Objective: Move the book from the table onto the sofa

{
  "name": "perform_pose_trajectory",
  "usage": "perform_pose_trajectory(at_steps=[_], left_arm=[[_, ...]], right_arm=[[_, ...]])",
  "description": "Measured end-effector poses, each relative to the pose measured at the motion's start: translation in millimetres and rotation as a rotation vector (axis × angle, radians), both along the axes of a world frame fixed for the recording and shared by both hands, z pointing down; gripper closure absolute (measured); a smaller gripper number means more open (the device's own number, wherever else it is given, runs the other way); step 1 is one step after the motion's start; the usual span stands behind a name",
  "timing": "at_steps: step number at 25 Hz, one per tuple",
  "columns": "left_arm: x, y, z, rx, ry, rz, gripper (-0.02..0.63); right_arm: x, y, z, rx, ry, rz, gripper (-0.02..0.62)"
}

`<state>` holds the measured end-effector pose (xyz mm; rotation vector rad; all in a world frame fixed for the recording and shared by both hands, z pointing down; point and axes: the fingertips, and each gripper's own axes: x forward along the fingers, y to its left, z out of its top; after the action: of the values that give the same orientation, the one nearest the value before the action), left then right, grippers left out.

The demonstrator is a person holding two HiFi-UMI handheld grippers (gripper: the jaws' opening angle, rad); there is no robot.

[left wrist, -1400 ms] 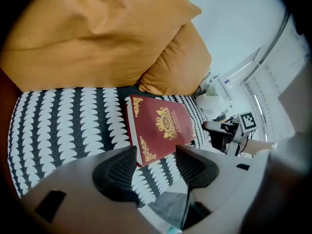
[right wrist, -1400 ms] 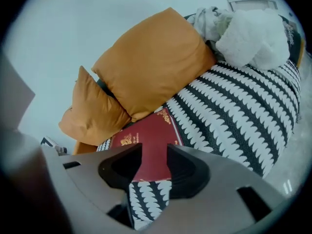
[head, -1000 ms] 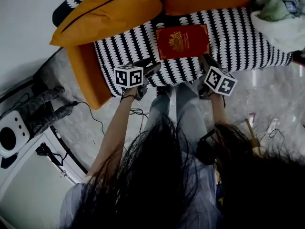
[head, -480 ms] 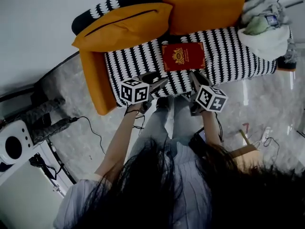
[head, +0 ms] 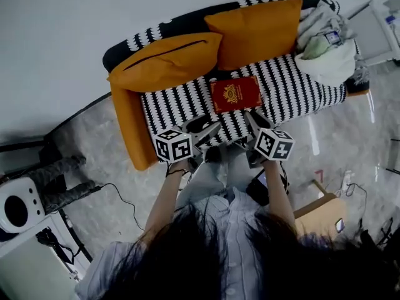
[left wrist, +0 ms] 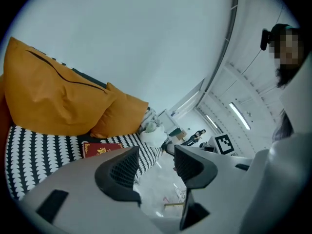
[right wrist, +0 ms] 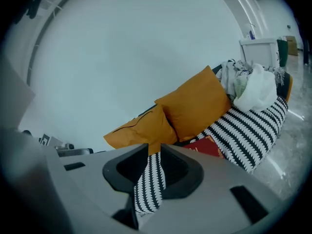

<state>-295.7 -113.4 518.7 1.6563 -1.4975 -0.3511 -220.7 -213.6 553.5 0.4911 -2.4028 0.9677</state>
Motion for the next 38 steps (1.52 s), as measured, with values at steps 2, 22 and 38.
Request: perform_pose_trajectory(at_steps=[2,22,38], left_arm=[[2.3,8.8,-9.1,0.019,-0.013,0.020,0.368],[68.8,46.0,-27.2,0.032,-0.085,0.124,0.428],[133.3,85.5,-55.8,0.008,-0.158,0.006,0.468]], right_arm=[[3.9,9.8,-9.0,0.014,-0.004,0.001,0.508],[72.1,67.5,-59.1,0.069,-0.016,-0.035,0.512],[143.9,108.7,-73.7,0.089,-0.056,-0.131,0.528]])
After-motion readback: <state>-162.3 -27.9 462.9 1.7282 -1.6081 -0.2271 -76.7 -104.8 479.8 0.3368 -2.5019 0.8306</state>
